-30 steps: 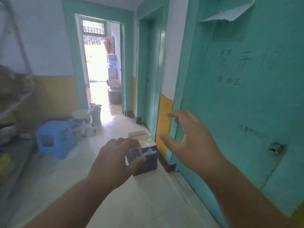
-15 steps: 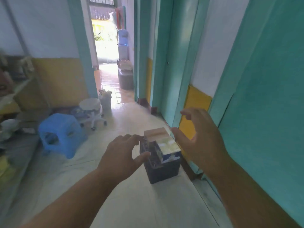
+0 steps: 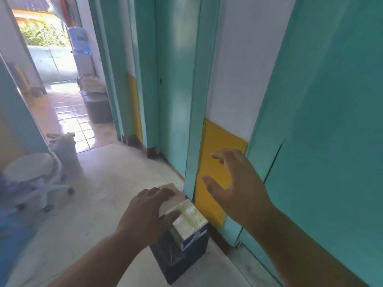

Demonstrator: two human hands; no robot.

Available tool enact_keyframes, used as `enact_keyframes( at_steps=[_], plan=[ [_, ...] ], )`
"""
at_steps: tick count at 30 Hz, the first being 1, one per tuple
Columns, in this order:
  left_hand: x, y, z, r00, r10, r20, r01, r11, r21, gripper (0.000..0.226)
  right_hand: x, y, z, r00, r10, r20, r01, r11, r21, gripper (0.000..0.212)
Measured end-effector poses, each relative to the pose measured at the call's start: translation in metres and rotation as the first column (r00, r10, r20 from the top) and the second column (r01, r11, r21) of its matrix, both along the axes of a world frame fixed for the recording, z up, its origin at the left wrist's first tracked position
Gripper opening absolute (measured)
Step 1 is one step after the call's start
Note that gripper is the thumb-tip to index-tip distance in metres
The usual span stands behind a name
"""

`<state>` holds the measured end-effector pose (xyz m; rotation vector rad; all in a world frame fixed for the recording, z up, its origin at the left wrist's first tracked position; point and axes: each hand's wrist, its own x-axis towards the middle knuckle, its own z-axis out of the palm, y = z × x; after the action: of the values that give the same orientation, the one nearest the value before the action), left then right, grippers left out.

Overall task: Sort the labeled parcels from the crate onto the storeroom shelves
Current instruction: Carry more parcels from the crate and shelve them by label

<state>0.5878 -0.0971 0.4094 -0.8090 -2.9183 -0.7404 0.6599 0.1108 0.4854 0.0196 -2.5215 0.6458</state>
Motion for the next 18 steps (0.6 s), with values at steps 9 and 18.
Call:
enact_keyframes(
  at_steps=[9,18],
  plan=[
    [-0.19,-0.005,-0.037,0.996,-0.044,0.075,0.047,0.998,-0.038,0.049,-0.188,-0.002,-0.041,1.0,-0.022,-0.013,0.022,0.999,-0.033,0.045],
    [-0.37,0.045,-0.127,0.921,-0.347,0.175,0.377,0.907,-0.189,0.046,-0.29,0.013,-0.128,0.948,-0.3,0.109,0.303,0.953,-0.011,0.049]
  ],
)
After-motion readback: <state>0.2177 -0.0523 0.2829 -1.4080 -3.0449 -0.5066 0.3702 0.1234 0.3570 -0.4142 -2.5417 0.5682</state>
